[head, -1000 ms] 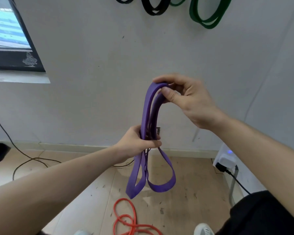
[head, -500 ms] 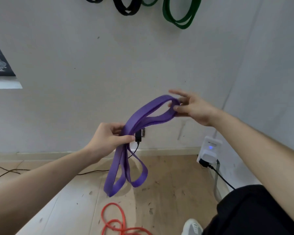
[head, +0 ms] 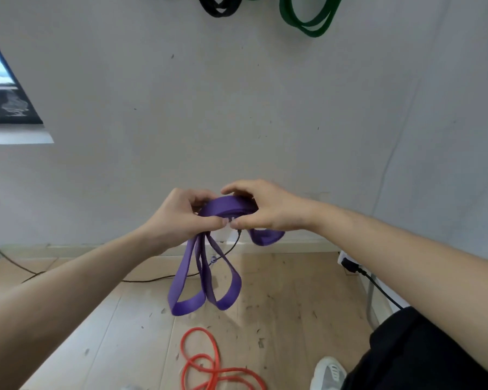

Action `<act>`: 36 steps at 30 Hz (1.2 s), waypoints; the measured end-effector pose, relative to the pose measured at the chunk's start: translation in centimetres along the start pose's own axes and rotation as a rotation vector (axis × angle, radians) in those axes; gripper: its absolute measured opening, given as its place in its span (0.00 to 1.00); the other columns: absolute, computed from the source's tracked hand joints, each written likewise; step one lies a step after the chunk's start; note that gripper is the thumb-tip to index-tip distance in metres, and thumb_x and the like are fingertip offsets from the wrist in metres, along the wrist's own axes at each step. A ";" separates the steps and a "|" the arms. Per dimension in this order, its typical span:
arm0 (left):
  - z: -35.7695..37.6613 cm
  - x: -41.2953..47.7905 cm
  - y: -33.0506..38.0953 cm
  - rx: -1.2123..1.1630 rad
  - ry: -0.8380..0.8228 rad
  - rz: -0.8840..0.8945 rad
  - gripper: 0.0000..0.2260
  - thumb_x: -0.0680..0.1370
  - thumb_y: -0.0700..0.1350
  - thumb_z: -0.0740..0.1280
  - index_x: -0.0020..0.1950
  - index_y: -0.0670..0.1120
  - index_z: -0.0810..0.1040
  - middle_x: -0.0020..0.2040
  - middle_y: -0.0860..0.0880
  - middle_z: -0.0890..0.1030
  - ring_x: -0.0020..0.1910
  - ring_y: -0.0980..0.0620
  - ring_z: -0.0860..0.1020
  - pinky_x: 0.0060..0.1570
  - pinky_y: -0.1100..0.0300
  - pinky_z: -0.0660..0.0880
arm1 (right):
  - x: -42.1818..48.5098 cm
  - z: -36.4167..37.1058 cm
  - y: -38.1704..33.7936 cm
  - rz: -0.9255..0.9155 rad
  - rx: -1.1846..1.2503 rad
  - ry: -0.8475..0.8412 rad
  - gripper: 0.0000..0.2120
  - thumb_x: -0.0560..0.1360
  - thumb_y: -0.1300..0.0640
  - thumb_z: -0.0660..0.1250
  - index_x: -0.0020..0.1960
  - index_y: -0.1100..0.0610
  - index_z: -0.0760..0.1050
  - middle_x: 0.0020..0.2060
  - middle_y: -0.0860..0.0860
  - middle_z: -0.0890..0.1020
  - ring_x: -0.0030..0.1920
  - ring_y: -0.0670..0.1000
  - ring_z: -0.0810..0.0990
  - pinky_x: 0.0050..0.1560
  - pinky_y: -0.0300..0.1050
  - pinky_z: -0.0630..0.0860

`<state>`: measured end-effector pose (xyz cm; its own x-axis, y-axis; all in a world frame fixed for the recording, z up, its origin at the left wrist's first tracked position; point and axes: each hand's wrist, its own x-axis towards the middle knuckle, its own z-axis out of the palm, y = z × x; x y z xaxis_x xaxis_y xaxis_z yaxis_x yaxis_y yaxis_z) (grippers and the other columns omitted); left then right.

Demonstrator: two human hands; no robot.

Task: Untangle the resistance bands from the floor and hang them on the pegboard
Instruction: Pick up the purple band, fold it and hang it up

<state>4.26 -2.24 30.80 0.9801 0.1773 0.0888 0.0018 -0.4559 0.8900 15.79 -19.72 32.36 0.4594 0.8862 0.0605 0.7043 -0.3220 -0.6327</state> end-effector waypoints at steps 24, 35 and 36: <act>-0.5 0.8 1.3 -0.141 0.128 0.037 0.10 0.70 0.41 0.80 0.49 0.44 0.84 0.40 0.49 0.85 0.40 0.53 0.83 0.49 0.60 0.81 | -2.5 -7.4 2.7 0.057 0.486 0.281 0.08 0.77 0.65 0.69 0.55 0.60 0.79 0.44 0.55 0.80 0.46 0.52 0.78 0.52 0.44 0.75; -1.6 0.4 3.1 -0.116 0.089 0.164 0.10 0.71 0.38 0.79 0.51 0.44 0.86 0.43 0.45 0.87 0.41 0.54 0.82 0.48 0.55 0.81 | -1.2 -2.1 2.6 0.158 0.297 -0.136 0.12 0.74 0.65 0.74 0.56 0.60 0.79 0.53 0.57 0.84 0.56 0.52 0.83 0.62 0.51 0.78; -1.8 0.3 3.3 -0.115 0.083 0.179 0.10 0.72 0.38 0.79 0.52 0.44 0.86 0.42 0.47 0.87 0.41 0.55 0.83 0.47 0.58 0.81 | -0.9 -1.6 2.1 0.144 0.329 -0.144 0.13 0.74 0.64 0.74 0.57 0.61 0.78 0.54 0.57 0.84 0.57 0.52 0.83 0.63 0.52 0.78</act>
<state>4.21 -2.13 34.58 0.9431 0.1759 0.2820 -0.1978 -0.3848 0.9016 17.72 -21.76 32.24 0.4439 0.8849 -0.1408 0.4163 -0.3428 -0.8421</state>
